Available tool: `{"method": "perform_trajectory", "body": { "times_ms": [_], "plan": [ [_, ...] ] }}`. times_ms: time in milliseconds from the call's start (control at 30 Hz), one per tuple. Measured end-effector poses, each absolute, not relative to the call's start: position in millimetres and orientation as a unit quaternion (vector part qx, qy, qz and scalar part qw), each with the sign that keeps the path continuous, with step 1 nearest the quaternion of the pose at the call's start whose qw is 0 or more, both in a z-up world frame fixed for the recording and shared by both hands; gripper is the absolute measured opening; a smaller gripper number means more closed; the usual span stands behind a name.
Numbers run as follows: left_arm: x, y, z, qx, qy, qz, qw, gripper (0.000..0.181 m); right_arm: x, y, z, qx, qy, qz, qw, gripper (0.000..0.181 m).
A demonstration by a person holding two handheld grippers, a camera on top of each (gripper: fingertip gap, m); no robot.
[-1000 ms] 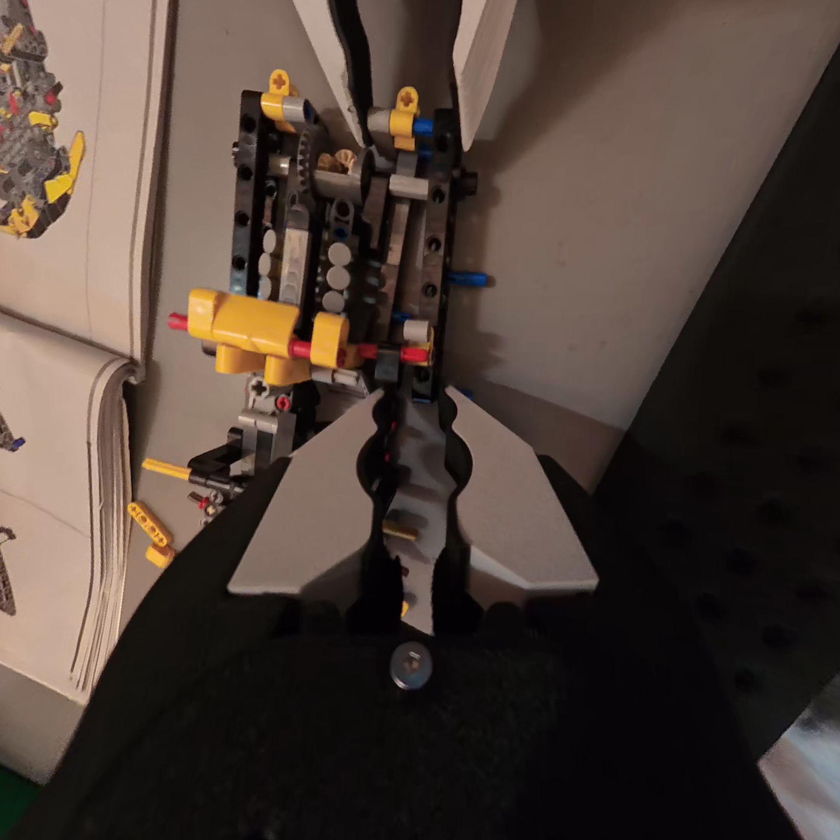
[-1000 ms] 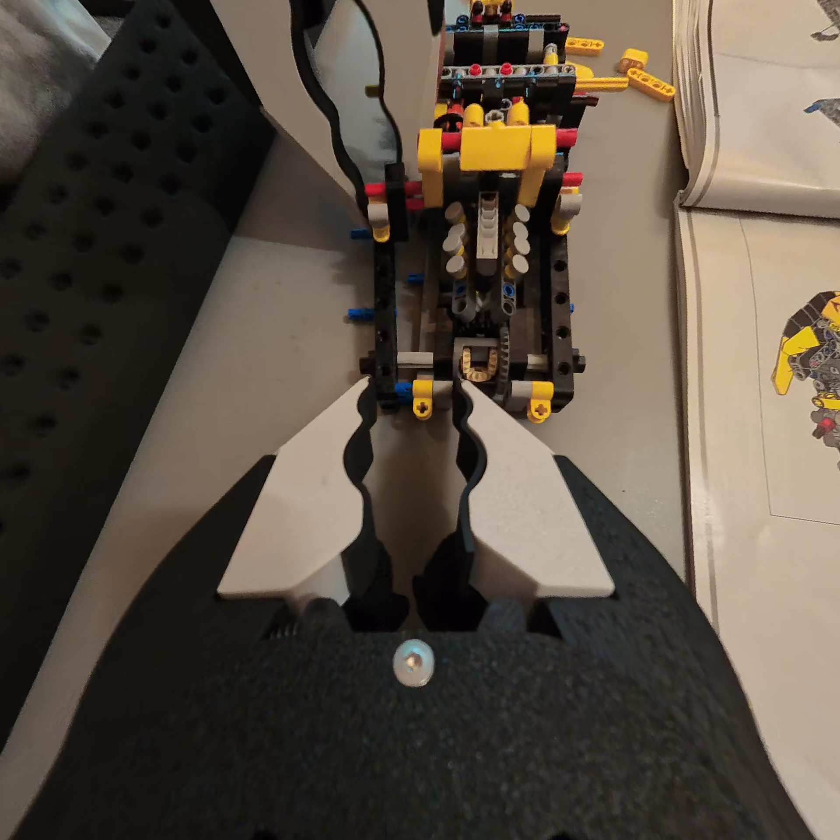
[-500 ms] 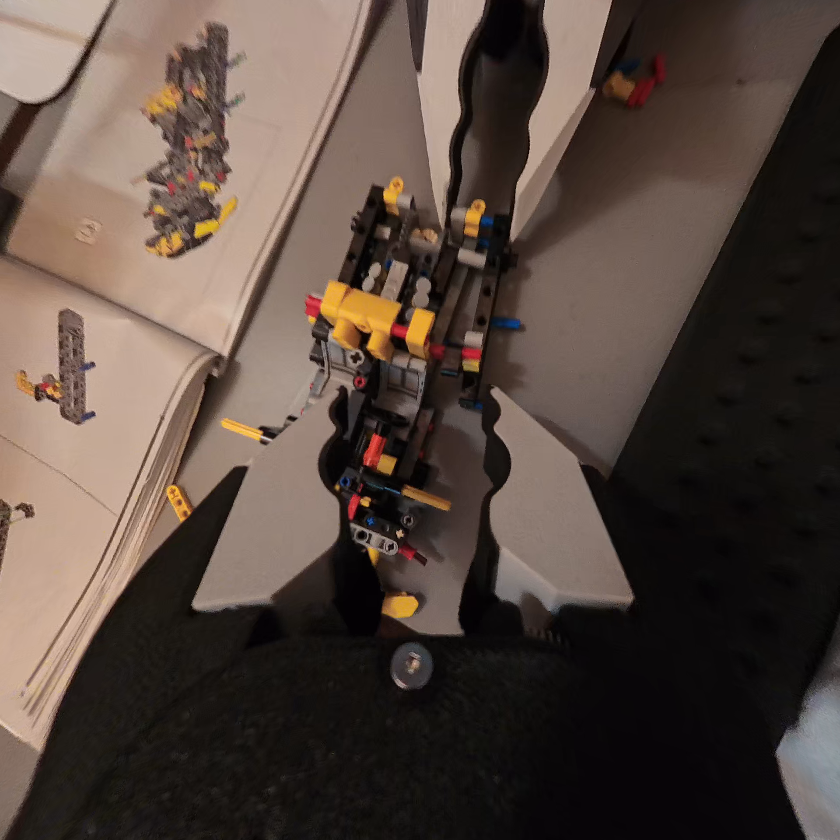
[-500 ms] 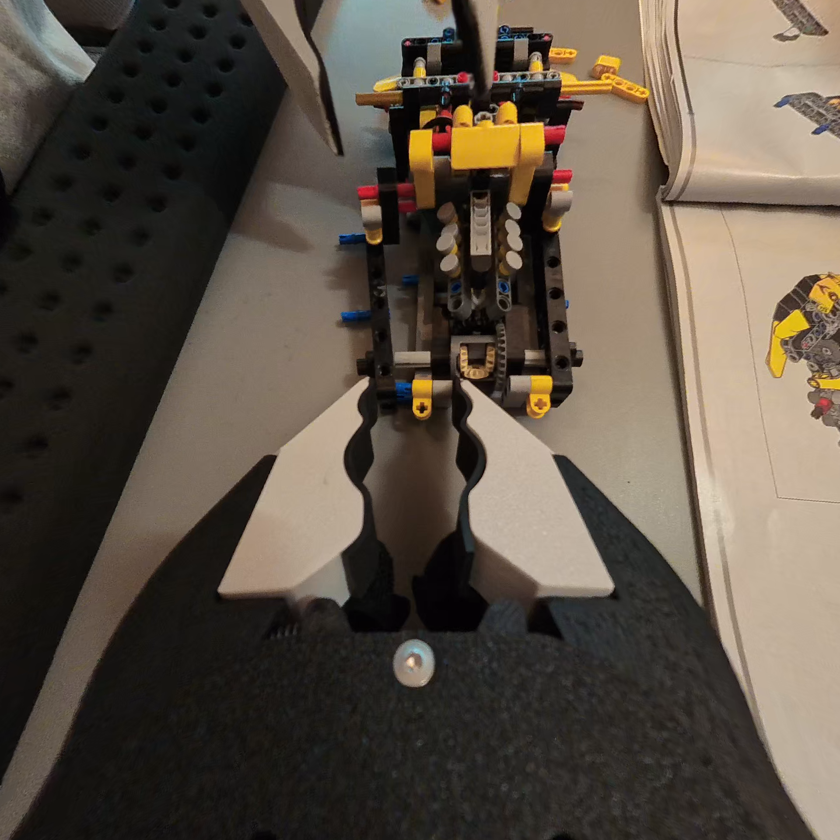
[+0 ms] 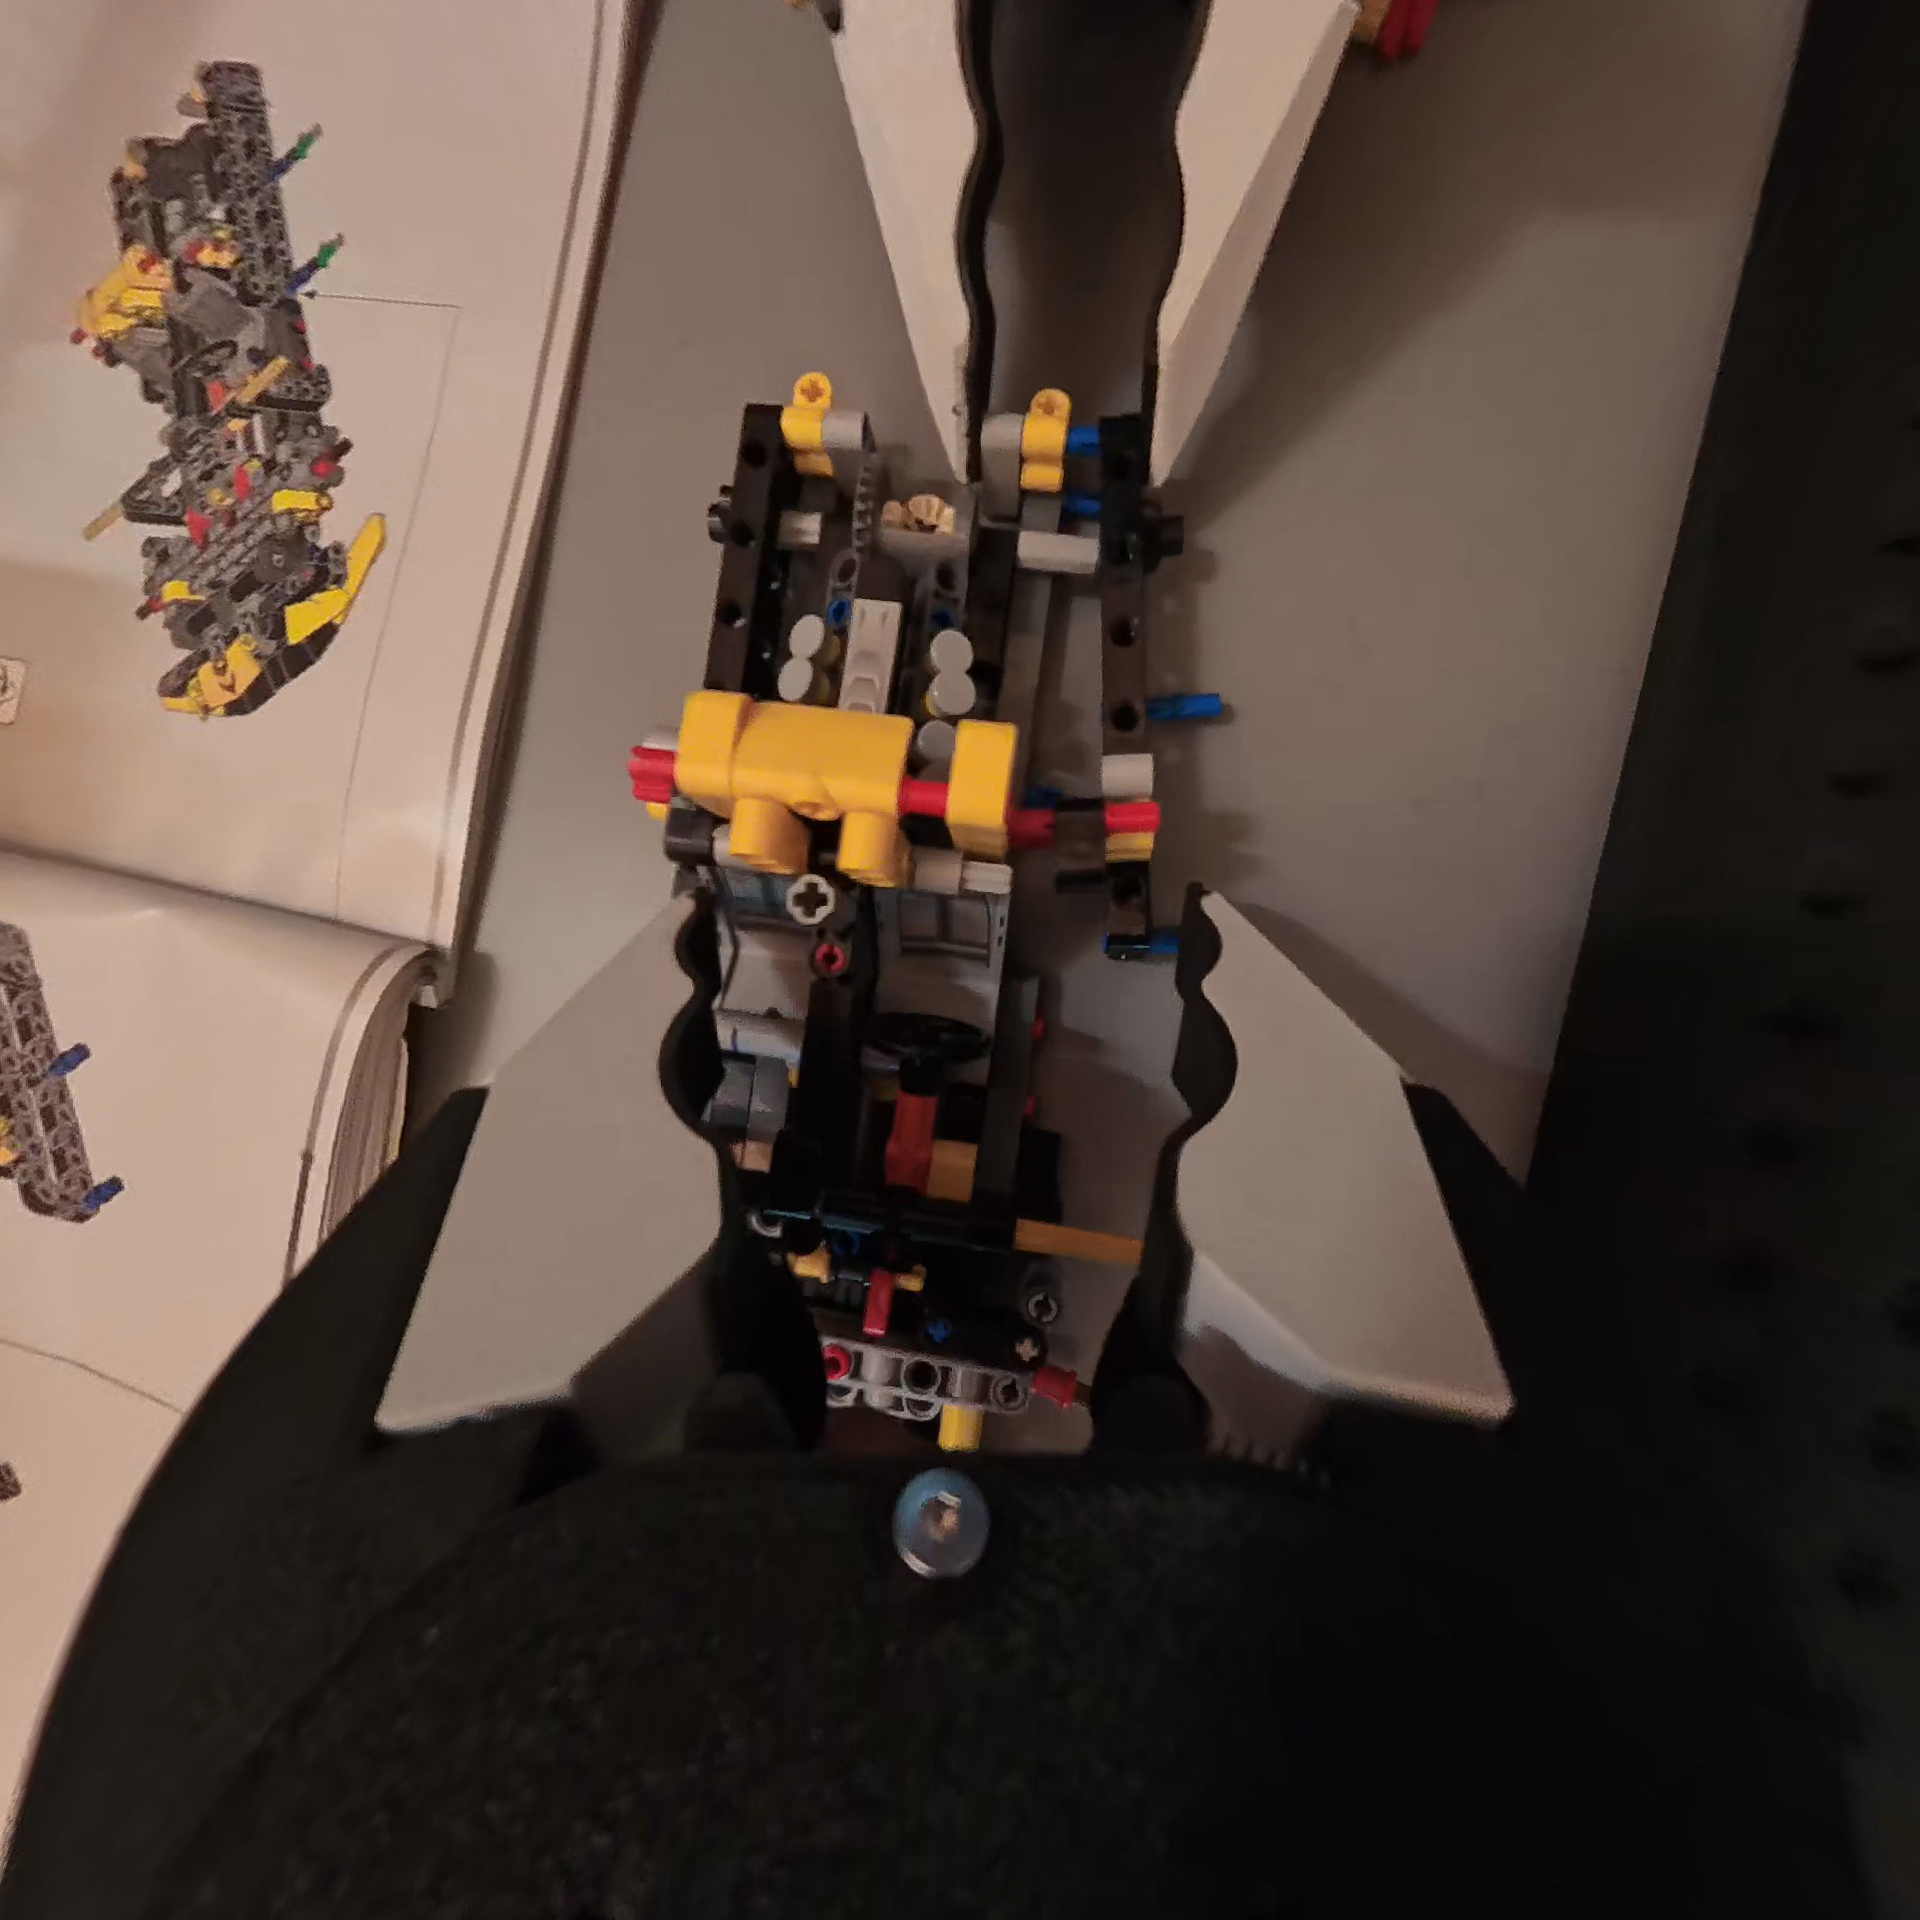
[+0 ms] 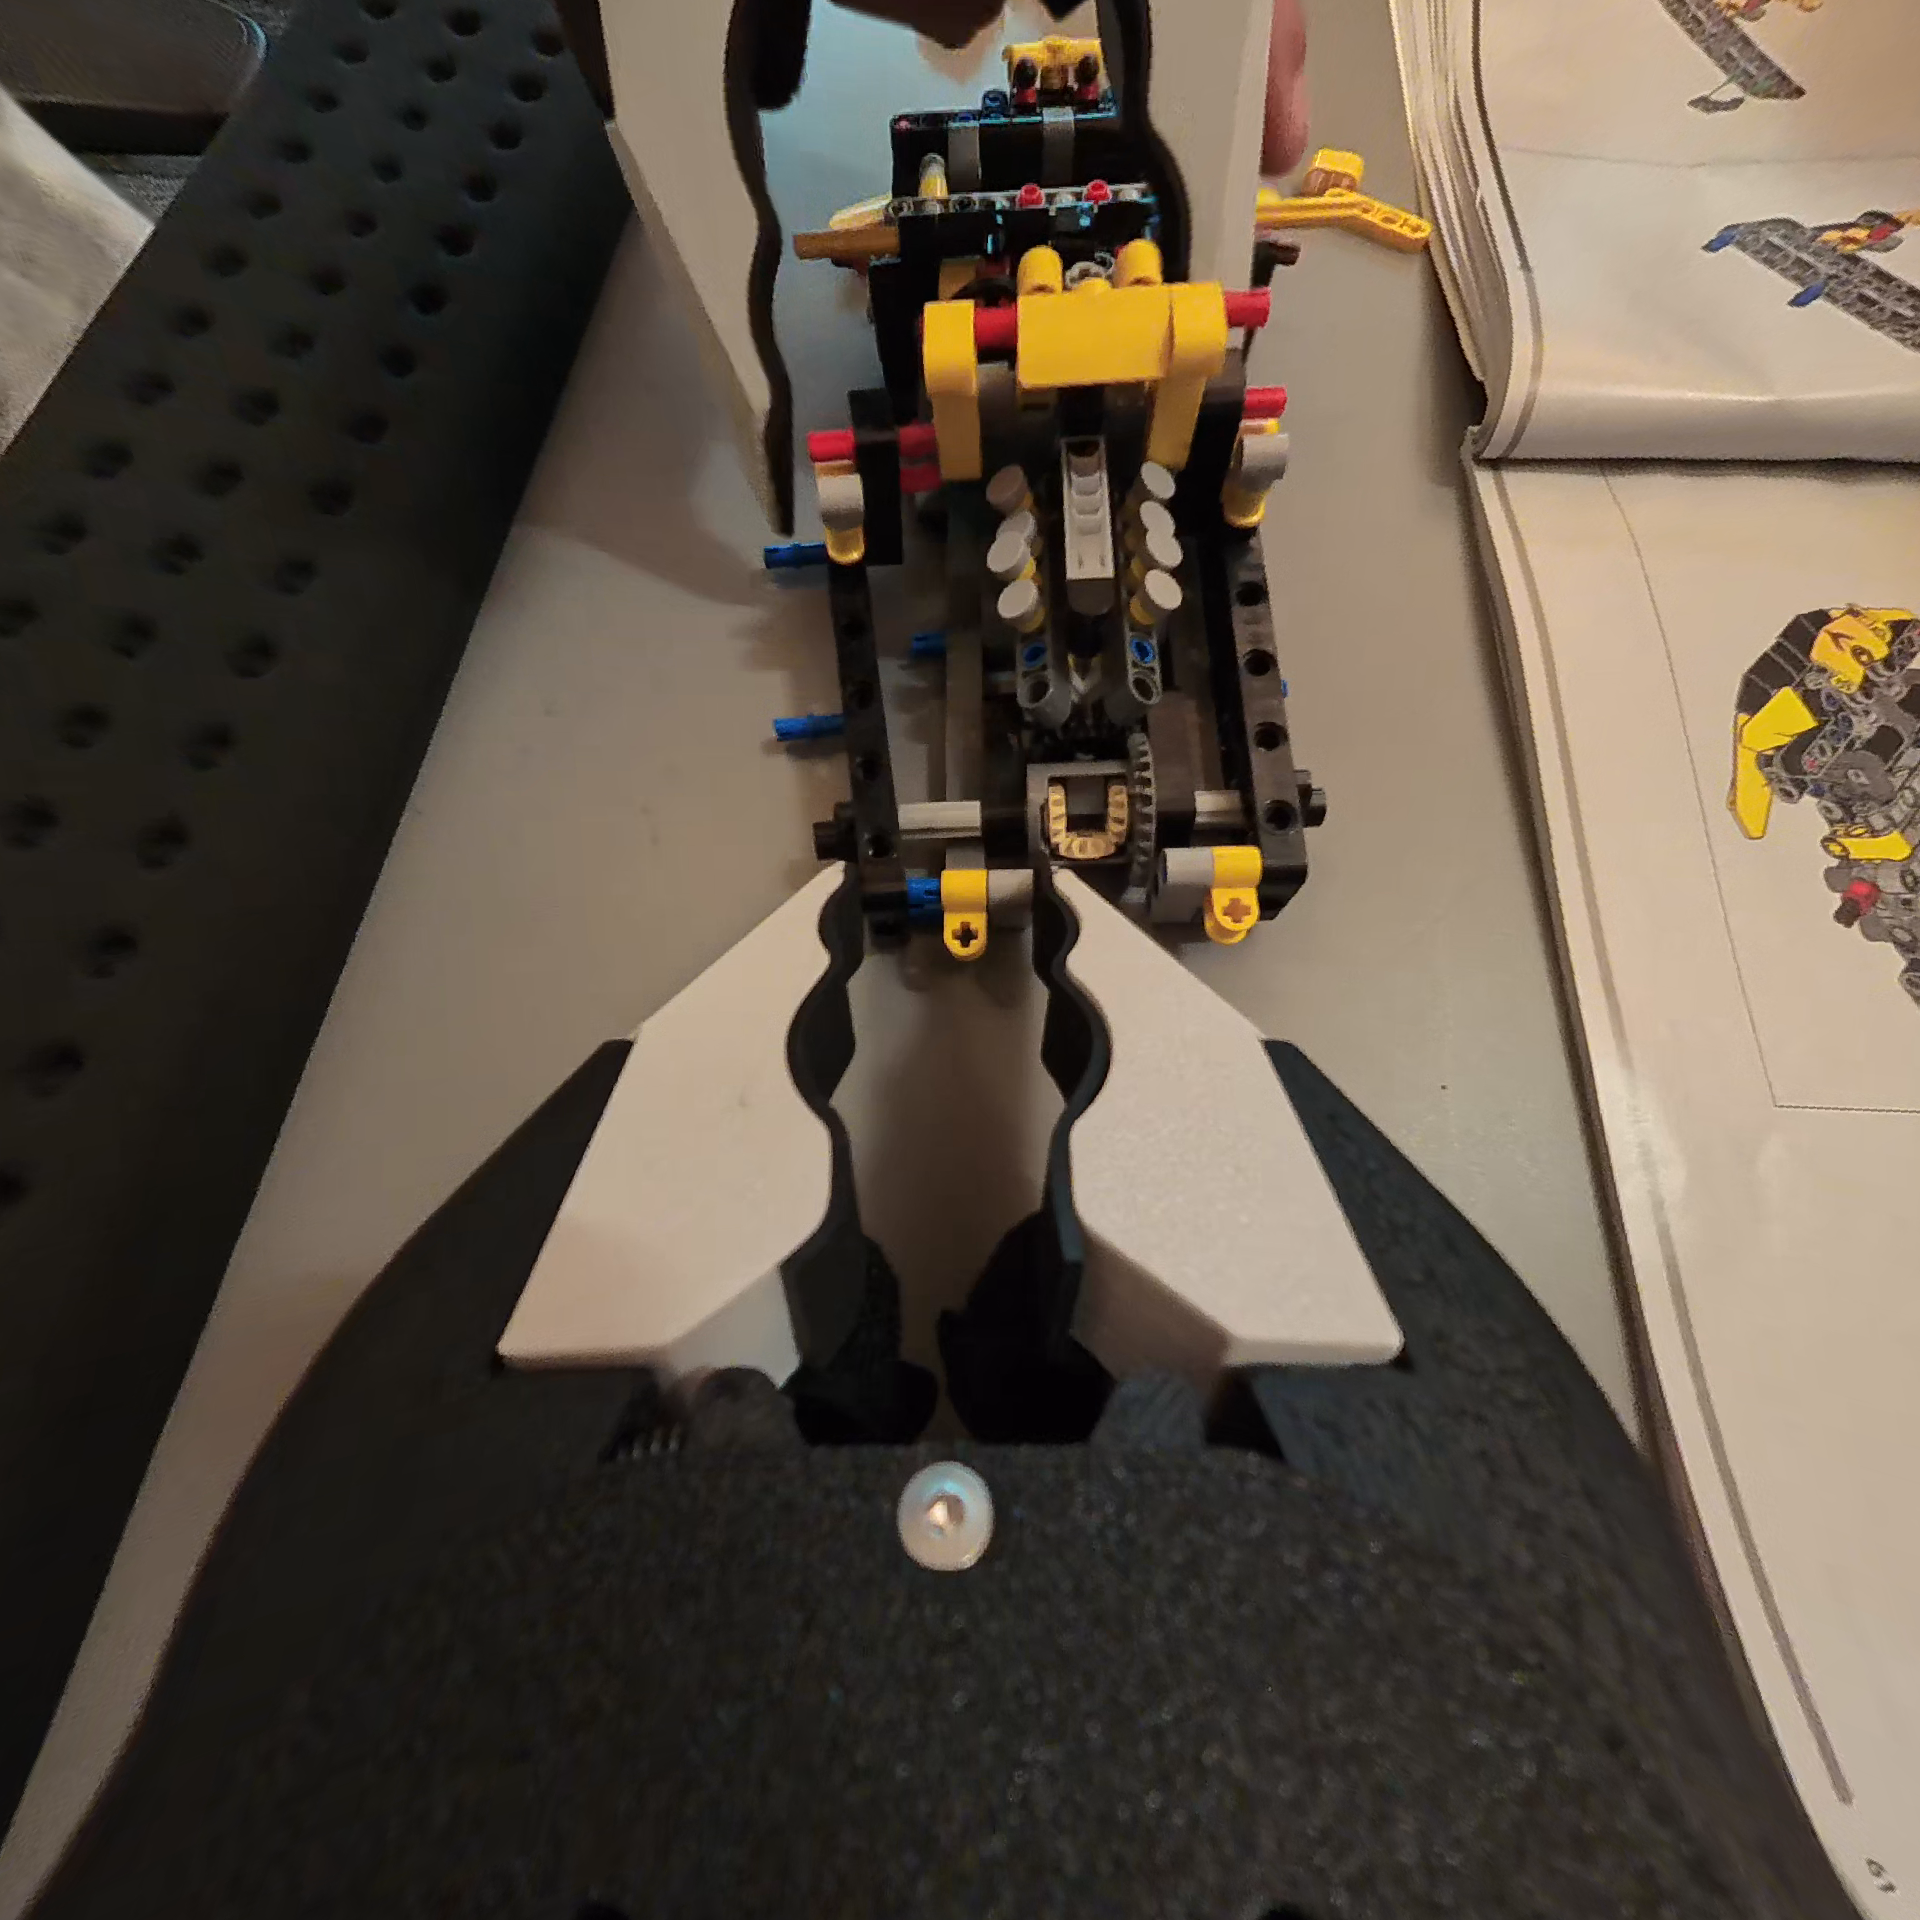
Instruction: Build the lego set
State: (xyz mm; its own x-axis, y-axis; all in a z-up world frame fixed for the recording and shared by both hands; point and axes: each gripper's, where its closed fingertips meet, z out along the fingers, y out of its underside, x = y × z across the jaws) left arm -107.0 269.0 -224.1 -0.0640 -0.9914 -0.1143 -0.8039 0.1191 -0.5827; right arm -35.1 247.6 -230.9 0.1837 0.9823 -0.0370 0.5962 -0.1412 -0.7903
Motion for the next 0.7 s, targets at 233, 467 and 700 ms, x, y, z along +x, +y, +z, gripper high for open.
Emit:
{"method": "perform_trajectory", "body": {
  "times_ms": [233, 467, 700],
  "plan": [
    [-104, 277, -228, -0.623, 0.713, -0.170, 0.274, 0.089, -35, 248, -231, -0.691, -0.576, 0.268, 0.344, 0.031],
    [-103, 280, -232, -0.610, 0.721, -0.135, 0.300, 0.082, -37, 247, -233, -0.699, -0.568, 0.276, 0.335, 0.035],
    [-104, 279, -230, -0.616, 0.716, -0.143, 0.297, 0.082, -38, 247, -235, -0.707, -0.560, 0.288, 0.321, 0.034]
  ]
}}
